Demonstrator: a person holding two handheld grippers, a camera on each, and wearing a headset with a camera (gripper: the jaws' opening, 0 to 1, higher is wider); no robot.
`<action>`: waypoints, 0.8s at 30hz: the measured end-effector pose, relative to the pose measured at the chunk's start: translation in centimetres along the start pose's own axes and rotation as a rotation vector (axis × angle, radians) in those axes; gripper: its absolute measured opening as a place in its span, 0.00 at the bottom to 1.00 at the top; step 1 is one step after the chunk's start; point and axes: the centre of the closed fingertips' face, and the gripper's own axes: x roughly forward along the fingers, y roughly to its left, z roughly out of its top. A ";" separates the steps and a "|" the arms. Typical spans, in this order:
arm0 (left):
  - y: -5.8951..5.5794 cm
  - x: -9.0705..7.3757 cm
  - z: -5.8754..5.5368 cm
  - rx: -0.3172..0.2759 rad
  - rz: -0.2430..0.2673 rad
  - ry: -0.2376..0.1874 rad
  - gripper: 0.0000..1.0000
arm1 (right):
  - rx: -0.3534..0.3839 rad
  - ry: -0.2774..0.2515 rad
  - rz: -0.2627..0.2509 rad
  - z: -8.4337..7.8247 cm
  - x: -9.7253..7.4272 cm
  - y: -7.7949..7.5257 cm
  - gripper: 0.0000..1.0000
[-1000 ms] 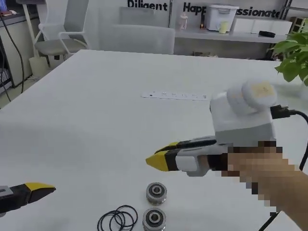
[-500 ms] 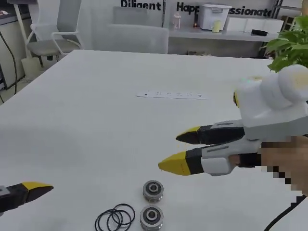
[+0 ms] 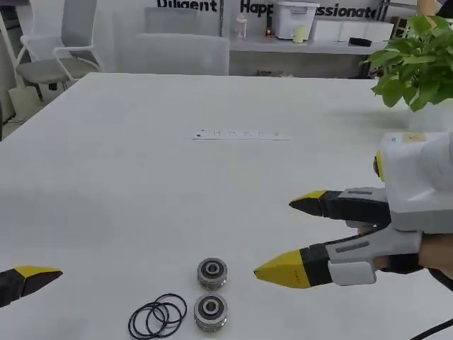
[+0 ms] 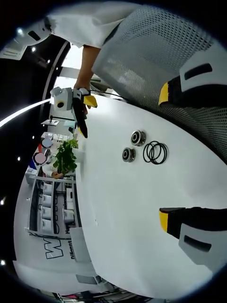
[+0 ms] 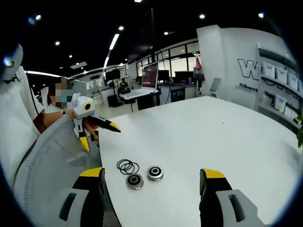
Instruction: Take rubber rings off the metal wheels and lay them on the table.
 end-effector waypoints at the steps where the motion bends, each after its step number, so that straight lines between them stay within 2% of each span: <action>1: 0.0 0.0 0.0 0.003 -0.001 0.003 0.86 | 0.011 -0.006 -0.002 -0.4 -0.2 0.1 0.83; 10: -0.2 0.0 0.0 0.015 -0.001 0.013 0.90 | 0.069 -0.030 -0.029 -3.2 -1.6 0.3 0.90; 12: -0.2 0.0 -0.1 0.015 -0.001 0.015 0.91 | 0.090 -0.028 -0.056 -3.9 -1.8 0.0 0.90; 18: -0.2 0.0 -0.2 0.004 0.002 0.013 0.91 | 0.133 -0.002 -0.087 -5.8 -2.0 -0.2 0.92; 24: -0.2 0.0 -0.2 -0.003 0.001 0.010 0.92 | 0.156 0.043 -0.091 -7.1 -1.8 -0.2 0.97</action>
